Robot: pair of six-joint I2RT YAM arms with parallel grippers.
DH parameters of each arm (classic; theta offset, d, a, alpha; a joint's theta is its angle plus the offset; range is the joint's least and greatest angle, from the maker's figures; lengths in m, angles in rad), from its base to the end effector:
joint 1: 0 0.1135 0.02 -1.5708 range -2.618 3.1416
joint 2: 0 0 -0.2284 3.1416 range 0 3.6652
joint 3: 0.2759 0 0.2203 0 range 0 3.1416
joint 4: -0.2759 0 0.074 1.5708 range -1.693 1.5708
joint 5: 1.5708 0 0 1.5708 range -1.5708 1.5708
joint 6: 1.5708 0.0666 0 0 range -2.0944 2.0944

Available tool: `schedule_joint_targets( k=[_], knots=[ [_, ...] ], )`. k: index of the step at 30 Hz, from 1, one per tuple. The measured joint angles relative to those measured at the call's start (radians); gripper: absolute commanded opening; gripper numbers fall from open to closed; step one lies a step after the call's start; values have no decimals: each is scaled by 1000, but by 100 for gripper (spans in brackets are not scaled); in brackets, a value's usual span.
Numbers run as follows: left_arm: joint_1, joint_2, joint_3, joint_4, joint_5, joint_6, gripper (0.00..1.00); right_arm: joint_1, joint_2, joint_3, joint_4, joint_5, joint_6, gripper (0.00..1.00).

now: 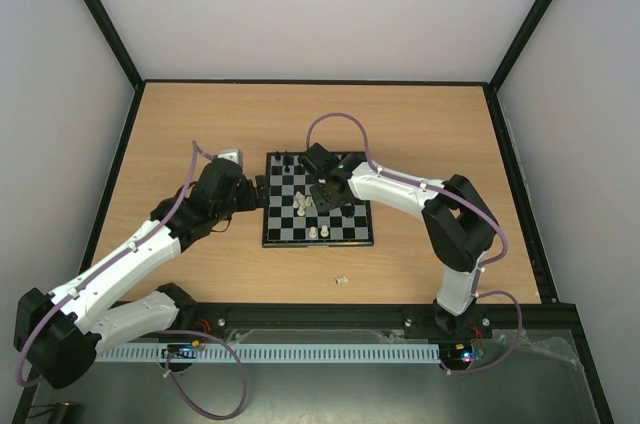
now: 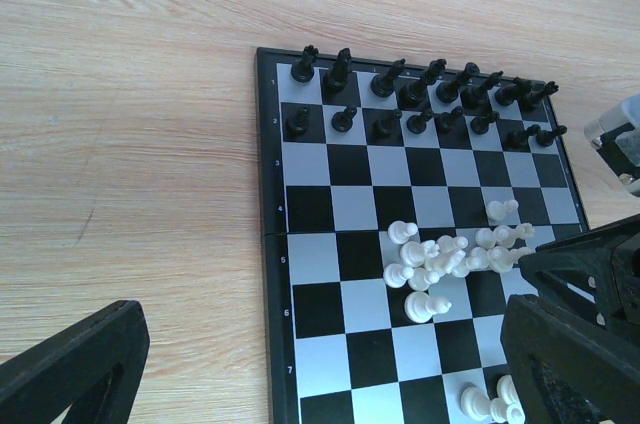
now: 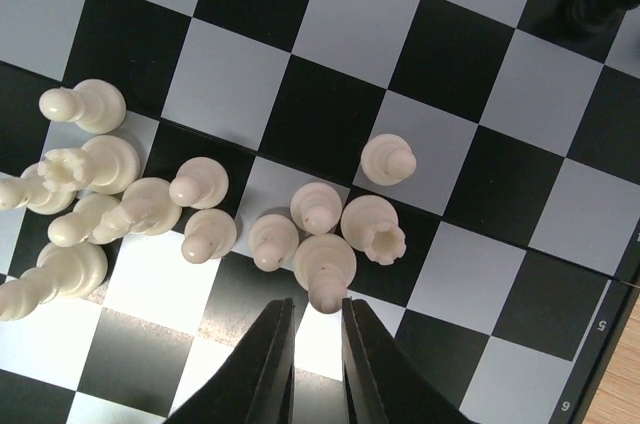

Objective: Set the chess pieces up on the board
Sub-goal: Pick up the chess piece from the chessboard, then place the chess piece on the chessboard.

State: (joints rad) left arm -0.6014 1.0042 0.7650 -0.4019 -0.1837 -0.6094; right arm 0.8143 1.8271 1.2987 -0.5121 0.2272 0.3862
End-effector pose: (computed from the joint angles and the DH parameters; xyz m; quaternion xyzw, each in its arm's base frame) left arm 0.1960 -0.1197 0.2309 -0.0447 0.8899 -0.1866 0.4137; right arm 0.2590 0.2526 0.1596 -0.1746 0.9433 0.0568 0.2766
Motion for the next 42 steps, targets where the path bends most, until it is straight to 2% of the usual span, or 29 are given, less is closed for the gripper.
schedule_joint_targets(
  k=[8, 18, 30, 38, 42],
  knots=[
    [0, 0, 0, 0, 0, 0, 100, -4, 10, 6, 10, -3, -9, 4],
    [1, 0, 0, 0, 0, 0, 99, -4, 3, 12, 8, -18, -8, 1],
    [1, 0, 0, 0, 6, 1, 99, -2, -198, -120, 1, -43, 16, 1],
    [0, 5, 0, 1, 10, 6, 99, 55, -290, -264, -11, -68, 54, 2],
    [0, 8, 0, 10, 17, 14, 99, 86, -309, -275, -14, -79, 68, 1]
  ],
)
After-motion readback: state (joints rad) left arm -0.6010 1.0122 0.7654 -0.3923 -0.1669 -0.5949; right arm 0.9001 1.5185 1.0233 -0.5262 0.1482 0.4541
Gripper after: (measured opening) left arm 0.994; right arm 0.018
